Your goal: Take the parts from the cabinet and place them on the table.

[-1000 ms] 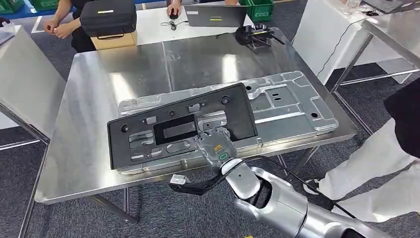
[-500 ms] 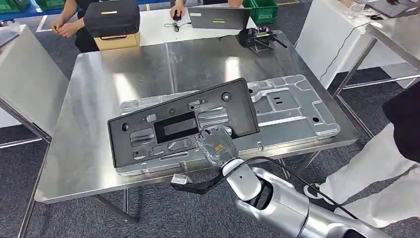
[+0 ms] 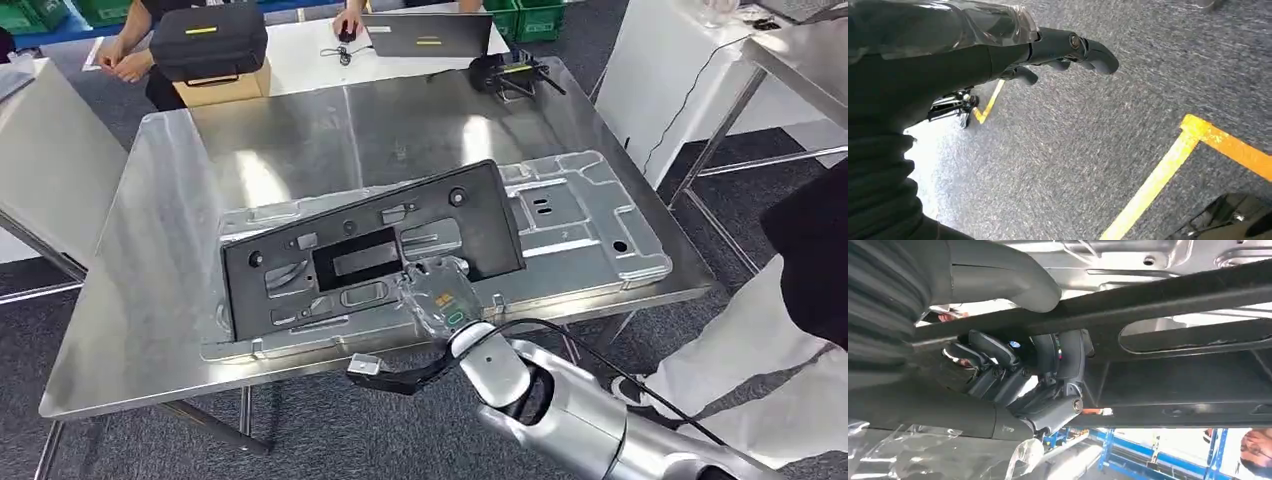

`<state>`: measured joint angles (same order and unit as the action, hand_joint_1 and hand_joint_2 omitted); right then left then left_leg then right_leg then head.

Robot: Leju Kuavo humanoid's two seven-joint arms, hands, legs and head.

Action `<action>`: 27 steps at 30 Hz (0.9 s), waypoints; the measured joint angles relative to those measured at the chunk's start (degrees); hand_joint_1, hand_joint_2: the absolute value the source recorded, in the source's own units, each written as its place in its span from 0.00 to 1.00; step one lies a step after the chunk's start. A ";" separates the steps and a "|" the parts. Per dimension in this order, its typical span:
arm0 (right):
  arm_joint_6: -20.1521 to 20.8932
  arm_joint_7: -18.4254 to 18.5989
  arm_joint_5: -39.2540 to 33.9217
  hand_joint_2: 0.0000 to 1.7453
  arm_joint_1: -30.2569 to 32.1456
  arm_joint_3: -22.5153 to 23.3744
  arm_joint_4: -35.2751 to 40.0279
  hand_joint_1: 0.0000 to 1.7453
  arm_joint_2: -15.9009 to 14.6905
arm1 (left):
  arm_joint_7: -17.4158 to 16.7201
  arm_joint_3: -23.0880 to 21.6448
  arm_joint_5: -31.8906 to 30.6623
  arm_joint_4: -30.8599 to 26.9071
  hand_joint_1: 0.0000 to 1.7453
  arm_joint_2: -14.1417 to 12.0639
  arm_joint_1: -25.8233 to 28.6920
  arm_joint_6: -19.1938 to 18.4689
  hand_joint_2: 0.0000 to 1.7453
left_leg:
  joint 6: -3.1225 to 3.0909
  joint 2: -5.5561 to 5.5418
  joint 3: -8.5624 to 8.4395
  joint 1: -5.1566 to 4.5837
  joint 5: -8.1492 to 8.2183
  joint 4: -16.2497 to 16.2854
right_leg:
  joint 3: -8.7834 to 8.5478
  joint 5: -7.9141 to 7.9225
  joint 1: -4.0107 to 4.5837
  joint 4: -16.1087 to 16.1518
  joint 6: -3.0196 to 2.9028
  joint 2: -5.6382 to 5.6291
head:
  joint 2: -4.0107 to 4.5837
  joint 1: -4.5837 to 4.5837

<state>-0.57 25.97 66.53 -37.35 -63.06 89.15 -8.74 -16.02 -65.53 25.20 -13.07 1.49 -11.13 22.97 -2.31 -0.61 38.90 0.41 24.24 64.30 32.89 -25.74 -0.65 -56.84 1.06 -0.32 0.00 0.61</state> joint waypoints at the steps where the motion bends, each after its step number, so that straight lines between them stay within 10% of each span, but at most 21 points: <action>1: -0.02 0.00 0.00 1.00 -0.02 0.00 0.00 1.00 0.02 | 0.00 0.00 -0.02 0.00 0.00 -0.06 -0.01 0.02 1.00 | -1.04 0.20 -2.30 -0.57 -2.57 -5.40 | -0.37 -0.28 0.03 0.07 -0.01 0.03 | 0.00 -0.02; 2: -0.04 0.00 0.00 1.00 -0.06 0.00 0.00 1.00 0.00 | 0.00 0.00 -0.04 0.00 0.00 -0.22 -0.02 0.04 1.00 | -1.62 0.58 -3.75 -0.92 -1.89 -7.09 | -0.35 -0.58 0.68 -0.08 0.21 -0.04 | 0.00 -0.13; 4: -0.04 0.04 0.00 1.00 -0.04 0.02 0.00 1.00 -0.07 | 0.02 -0.02 -0.18 0.00 0.00 -0.11 -0.16 0.04 1.00 | -0.57 0.49 -3.81 -1.09 -1.72 -8.20 | -0.13 -0.62 0.13 0.05 0.34 -0.02 | 0.00 -0.11; 7: -0.07 0.07 0.00 1.00 0.01 0.11 0.04 1.00 -0.07 | 0.00 -0.02 -0.22 0.00 0.00 -0.13 -0.05 0.04 1.00 | -0.75 0.41 -4.91 -0.50 -1.84 -9.22 | -0.65 -1.41 -0.08 -0.25 1.26 0.01 | 0.00 -0.04; 12: -0.07 0.13 0.02 1.00 0.15 0.24 0.02 1.00 -0.09 | 0.00 -0.02 -0.24 0.00 0.00 -0.07 -0.09 0.02 1.00 | -1.33 0.28 -5.59 -0.25 -1.29 -9.40 | 9.44 -8.00 -0.08 -18.06 2.23 0.01 | 0.00 -0.17; 14: -0.07 0.13 0.02 1.00 0.28 0.24 0.02 1.00 -0.11 | 0.00 -0.02 -0.22 0.00 0.00 -0.09 0.01 0.02 1.00 | -0.87 0.04 -5.96 0.11 -0.90 -9.28 | 8.26 -3.83 -0.39 -13.63 2.60 0.02 | 0.00 -0.17; 16: -0.07 0.15 0.02 1.00 0.27 0.26 0.02 1.00 -0.11 | 0.00 -0.02 -0.24 0.00 0.00 -0.09 0.00 0.02 1.00 | -0.12 -0.19 -6.55 0.44 -0.26 -9.01 | 3.51 1.63 -1.02 -3.38 3.10 0.03 | 0.00 -0.17; 17: -0.07 0.13 0.02 1.00 0.21 0.28 0.02 1.00 -0.11 | 0.00 -0.02 -0.22 0.00 0.00 -0.13 -0.06 0.02 1.00 | 0.40 -0.30 -6.40 0.21 0.16 -8.66 | 2.06 1.30 -1.15 -0.67 3.35 -0.19 | 0.00 -0.24; 23: -0.11 -0.04 0.02 1.00 0.30 0.55 0.02 1.00 0.00 | -0.02 -0.04 -0.13 0.00 0.00 -0.13 -0.11 0.02 1.00 | 1.45 -0.08 -5.35 0.48 2.01 -6.13 | 1.94 1.26 -0.86 -0.23 0.49 -0.33 | 0.00 -0.11; 27: -0.07 -0.11 0.00 1.00 0.32 0.63 0.02 1.00 0.00 | -0.07 -0.04 0.00 0.00 0.00 -0.13 -0.04 0.02 1.00 | 1.86 0.00 3.63 0.45 7.96 10.79 | 1.71 0.80 -0.41 -0.24 -0.20 -0.24 | 0.00 -0.07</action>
<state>-0.63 25.86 66.53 -37.03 -62.42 89.18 -8.74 -16.09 -65.57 25.20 -13.07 1.36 -11.17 22.99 -0.45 -0.62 42.52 0.86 32.20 75.09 34.60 -24.94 -1.05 -57.08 0.86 -0.57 0.00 0.55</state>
